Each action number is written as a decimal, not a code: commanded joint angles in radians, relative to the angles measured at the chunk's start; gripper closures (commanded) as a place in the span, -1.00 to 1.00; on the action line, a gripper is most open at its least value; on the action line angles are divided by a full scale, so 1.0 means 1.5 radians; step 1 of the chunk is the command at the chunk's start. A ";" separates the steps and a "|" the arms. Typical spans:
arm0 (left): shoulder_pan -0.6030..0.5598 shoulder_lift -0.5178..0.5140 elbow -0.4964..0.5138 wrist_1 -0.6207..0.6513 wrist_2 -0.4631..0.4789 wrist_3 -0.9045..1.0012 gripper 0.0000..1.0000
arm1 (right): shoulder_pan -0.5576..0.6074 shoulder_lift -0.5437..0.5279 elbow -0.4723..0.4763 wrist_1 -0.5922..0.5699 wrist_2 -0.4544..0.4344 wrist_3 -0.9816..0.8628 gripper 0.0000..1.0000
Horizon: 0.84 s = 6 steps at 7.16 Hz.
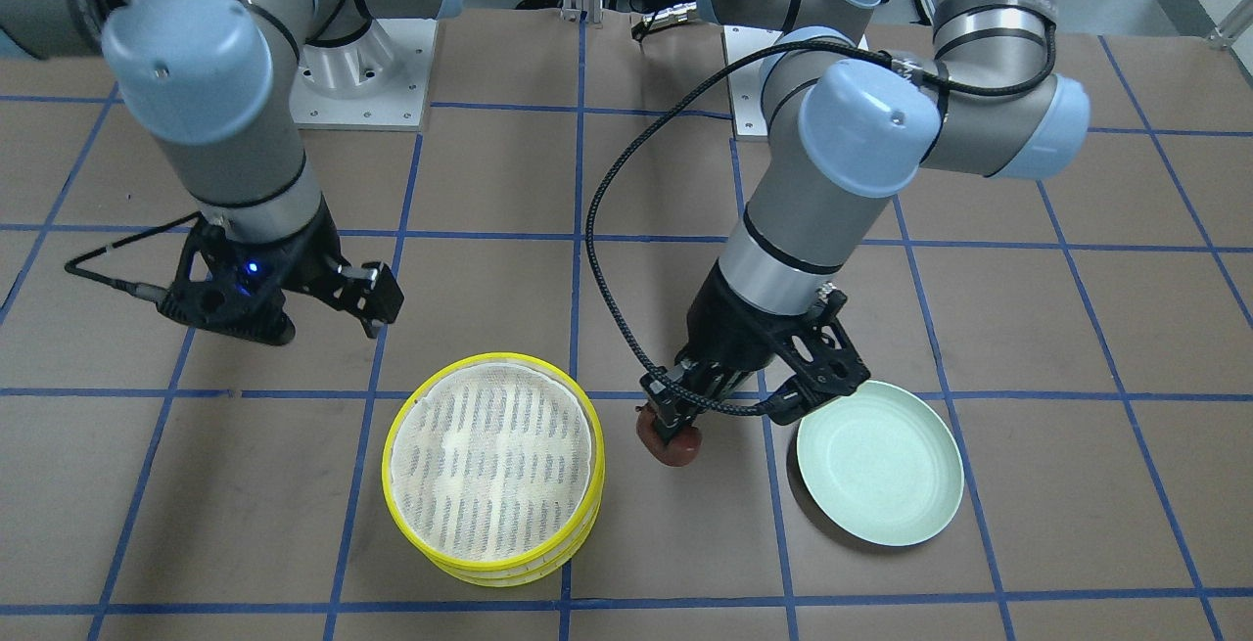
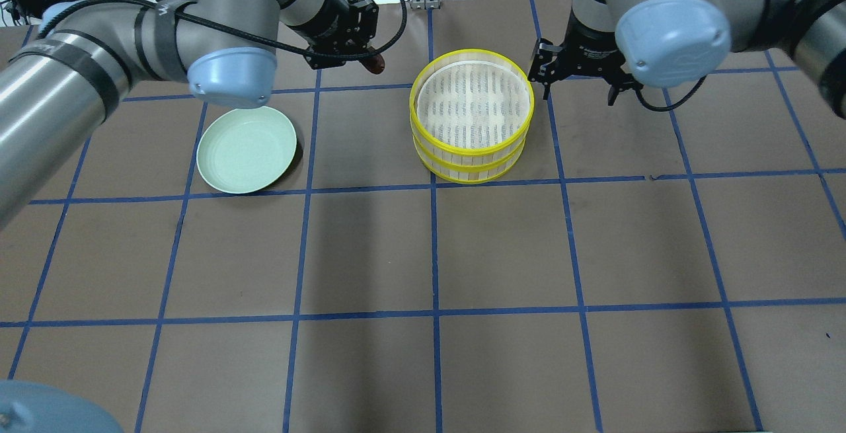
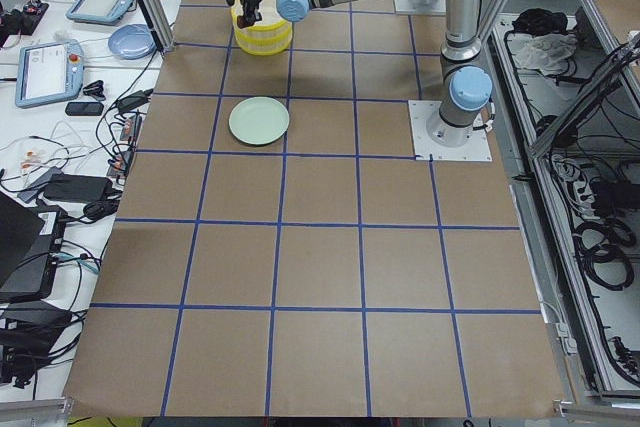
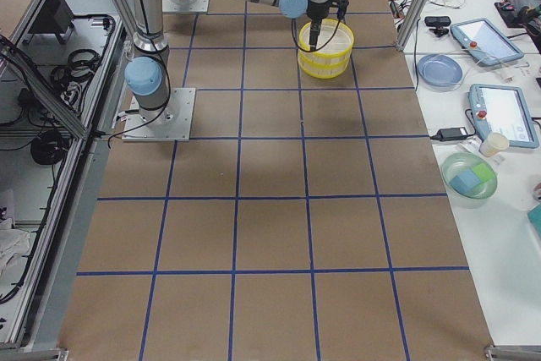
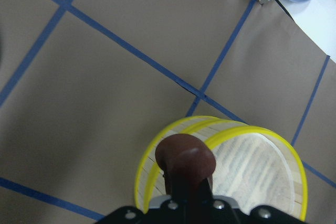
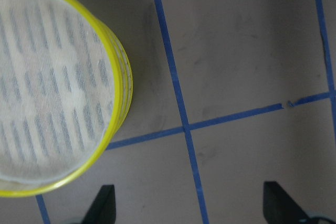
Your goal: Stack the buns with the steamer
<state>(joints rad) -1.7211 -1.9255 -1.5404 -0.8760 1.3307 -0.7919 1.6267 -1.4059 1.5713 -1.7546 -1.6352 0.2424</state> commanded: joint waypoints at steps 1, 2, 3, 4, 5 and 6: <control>-0.056 -0.034 -0.001 0.058 -0.004 -0.111 1.00 | -0.004 -0.105 -0.002 0.124 0.028 -0.120 -1.00; -0.069 -0.054 -0.002 0.107 -0.021 -0.123 1.00 | -0.003 -0.120 -0.004 0.142 0.050 -0.165 -1.00; -0.076 -0.071 -0.002 0.129 -0.025 -0.128 0.16 | -0.001 -0.136 -0.004 0.147 0.052 -0.169 -1.00; -0.082 -0.085 -0.002 0.157 -0.027 -0.140 -0.51 | -0.001 -0.142 -0.004 0.160 0.051 -0.169 -1.00; -0.091 -0.088 -0.002 0.163 -0.025 -0.147 -0.99 | 0.000 -0.143 -0.004 0.161 0.052 -0.169 -1.00; -0.092 -0.088 -0.002 0.162 -0.027 -0.149 -1.00 | 0.001 -0.142 -0.004 0.161 0.052 -0.169 -1.00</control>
<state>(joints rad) -1.8519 -2.0521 -1.5431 -0.6418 1.2922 -1.0071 1.6261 -1.6170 1.5647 -1.5161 -1.5580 -0.0093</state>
